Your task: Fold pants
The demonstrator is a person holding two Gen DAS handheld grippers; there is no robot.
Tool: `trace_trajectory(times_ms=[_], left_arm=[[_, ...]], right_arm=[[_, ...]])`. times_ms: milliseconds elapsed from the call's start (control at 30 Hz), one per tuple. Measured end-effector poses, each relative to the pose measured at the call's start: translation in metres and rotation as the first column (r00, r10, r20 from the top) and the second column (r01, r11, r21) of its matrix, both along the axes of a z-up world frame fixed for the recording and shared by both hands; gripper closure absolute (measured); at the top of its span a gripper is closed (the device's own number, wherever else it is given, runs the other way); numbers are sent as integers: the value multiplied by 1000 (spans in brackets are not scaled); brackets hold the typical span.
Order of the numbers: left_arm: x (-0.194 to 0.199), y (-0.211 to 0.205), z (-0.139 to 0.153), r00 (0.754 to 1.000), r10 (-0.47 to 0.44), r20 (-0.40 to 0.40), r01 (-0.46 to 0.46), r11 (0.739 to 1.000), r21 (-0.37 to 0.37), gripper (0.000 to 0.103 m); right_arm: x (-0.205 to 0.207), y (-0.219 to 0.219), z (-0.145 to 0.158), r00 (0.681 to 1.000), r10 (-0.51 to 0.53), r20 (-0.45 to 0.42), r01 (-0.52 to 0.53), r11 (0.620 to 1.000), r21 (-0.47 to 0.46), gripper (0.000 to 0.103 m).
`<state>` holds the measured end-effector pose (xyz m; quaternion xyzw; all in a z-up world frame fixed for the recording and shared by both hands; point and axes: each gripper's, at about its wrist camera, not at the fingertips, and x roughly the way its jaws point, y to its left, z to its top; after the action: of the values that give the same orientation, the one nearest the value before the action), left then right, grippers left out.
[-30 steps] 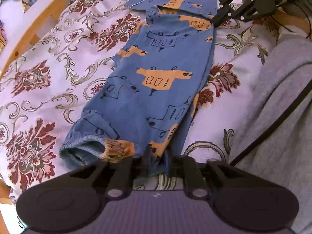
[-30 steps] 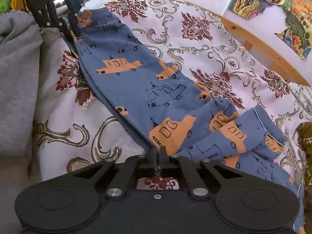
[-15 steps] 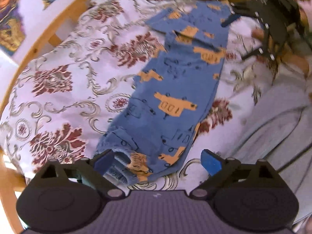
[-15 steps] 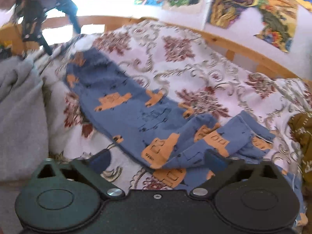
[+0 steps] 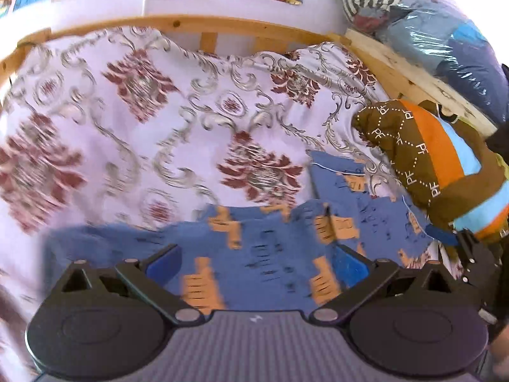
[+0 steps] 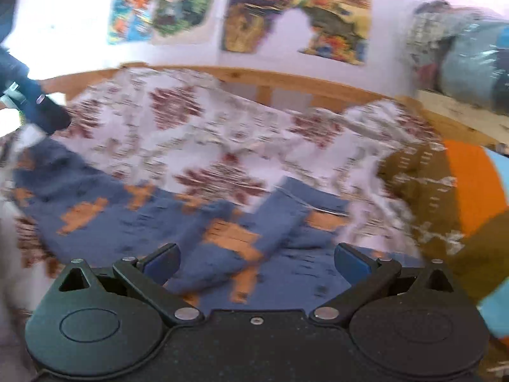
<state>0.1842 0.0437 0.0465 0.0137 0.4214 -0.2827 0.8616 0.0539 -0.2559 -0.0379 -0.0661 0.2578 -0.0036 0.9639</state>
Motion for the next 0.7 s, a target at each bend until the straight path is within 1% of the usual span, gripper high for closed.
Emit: trace_trajectory(times_ms=[67,167,233,300,367,433,500,567,633,700], left_arm=[[-8,-25,-19,1000,5,8,-5,1000,-16,0],[-27,-63,-51,999,-23,-25,23,1000,5,0],[-43,-82,-67,999,-36,-25,37,999,25,0],[-58,-97,-79,999,-50,12,49,997,55,0],[-71,-111,-88,995,-78,59,70,990,123,0],[-82,-124,-93,986,-128,104,104,973,206,0],[-91,-135,-96,973,-179,148,131,950,285,0],[-97,-144,-99,960,-212,180,143,931,335,0],[-98,-152,-101,956,-226,190,150,926,347,0],[-98,-155,-104,953,-230,197,156,929,334,0]], right_arm=[[3,-12,1,998,-59,-12,59,998,-31,1],[6,-35,2,992,-122,-30,120,991,-60,1],[6,-50,3,989,-143,-43,141,989,-53,1],[6,-62,4,987,-149,-51,148,989,-31,1],[7,-68,4,987,-150,-64,150,989,-18,1],[8,-72,4,986,-144,-84,144,990,-8,1],[11,-73,3,987,-120,-111,121,993,5,1],[14,-73,1,985,-91,-147,95,995,21,1],[22,-74,-1,979,-55,-196,67,996,56,1],[31,-78,-2,971,-6,-239,30,995,100,1]])
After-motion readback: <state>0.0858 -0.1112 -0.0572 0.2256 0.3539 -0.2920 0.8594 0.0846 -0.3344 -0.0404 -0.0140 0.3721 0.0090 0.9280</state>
